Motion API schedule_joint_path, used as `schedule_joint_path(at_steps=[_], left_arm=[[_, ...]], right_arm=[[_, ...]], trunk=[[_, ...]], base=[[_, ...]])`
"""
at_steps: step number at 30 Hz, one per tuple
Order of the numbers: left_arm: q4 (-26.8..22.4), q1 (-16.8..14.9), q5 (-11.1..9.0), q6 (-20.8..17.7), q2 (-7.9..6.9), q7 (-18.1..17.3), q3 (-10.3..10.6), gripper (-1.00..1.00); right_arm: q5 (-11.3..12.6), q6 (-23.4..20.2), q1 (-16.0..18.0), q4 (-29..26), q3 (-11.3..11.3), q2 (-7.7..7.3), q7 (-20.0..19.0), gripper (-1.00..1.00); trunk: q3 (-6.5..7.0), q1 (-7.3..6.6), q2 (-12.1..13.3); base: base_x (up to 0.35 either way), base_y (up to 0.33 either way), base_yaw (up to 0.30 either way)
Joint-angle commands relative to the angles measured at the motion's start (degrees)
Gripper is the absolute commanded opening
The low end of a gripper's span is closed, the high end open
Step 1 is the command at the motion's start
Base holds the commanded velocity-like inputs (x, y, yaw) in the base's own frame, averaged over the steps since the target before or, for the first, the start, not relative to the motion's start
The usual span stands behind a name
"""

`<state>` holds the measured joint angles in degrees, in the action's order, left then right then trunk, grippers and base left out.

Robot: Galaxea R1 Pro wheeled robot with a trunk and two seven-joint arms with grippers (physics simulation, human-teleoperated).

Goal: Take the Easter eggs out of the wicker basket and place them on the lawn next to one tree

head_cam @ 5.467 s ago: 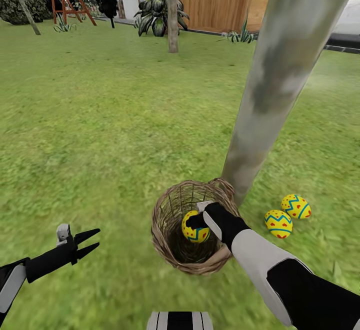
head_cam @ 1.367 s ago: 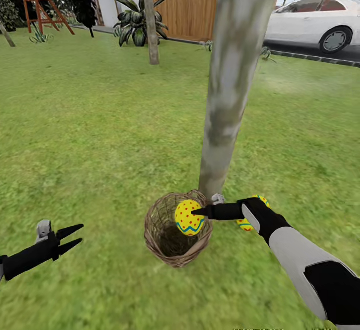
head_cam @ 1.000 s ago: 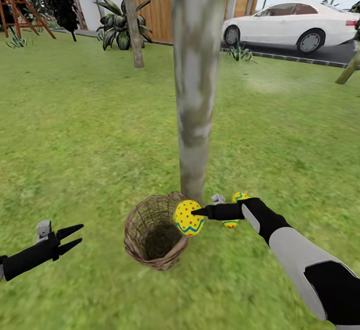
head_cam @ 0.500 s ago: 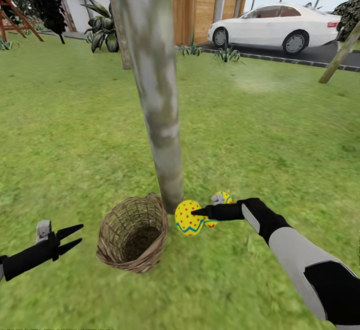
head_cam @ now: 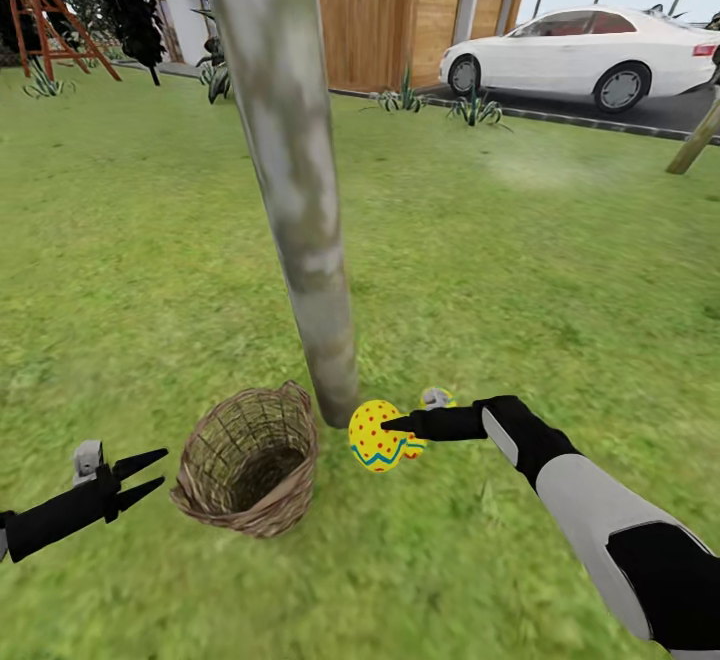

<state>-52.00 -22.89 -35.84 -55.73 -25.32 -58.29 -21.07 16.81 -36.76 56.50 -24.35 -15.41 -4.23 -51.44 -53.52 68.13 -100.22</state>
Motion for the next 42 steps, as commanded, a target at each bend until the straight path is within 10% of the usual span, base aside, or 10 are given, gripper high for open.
schedule_joint_path(at_steps=[1, 42], left_arm=[[-0.02, -0.05, 0.07, -0.26, 0.01, -0.16, -0.05, 1.00], [0.14, -0.05, 0.07, -0.26, 0.10, -0.16, -0.02, 1.00]], right_arm=[[0.51, -0.36, 0.01, -0.09, -0.33, -0.05, 0.13, -1.00], [0.51, -0.33, 0.01, 0.09, -0.41, 0.18, 0.55, -1.00]], trunk=[[-0.04, -0.01, -0.02], [-0.04, -0.01, -0.02]], base=[[0.000, -0.298, 0.293], [0.000, -0.299, 0.295]])
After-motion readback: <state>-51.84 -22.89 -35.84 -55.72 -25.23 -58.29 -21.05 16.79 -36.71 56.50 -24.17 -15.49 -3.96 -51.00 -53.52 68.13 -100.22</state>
